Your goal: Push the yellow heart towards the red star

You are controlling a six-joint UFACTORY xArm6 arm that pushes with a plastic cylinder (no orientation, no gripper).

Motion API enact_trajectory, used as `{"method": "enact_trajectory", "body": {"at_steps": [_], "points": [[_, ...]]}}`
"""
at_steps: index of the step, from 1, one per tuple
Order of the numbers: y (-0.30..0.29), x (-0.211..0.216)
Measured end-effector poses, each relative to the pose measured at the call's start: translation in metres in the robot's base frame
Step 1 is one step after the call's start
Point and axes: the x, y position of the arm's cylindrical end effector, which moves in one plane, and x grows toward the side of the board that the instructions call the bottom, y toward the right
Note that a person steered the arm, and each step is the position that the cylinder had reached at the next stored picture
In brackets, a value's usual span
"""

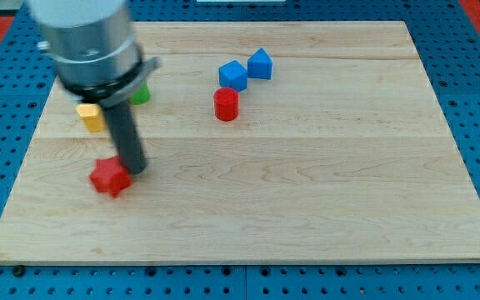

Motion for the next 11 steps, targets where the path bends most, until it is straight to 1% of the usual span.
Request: {"method": "enact_trajectory", "body": {"at_steps": [1, 2, 3, 4, 5, 8, 9, 10, 11], "points": [[-0.028, 0.015], [0.02, -0.052], [0.026, -0.134], [-0.006, -0.157], [-0.025, -0.163], [-0.043, -0.072], [-0.037, -0.043], [-0.023, -0.043], [-0.015, -0.034]]}}
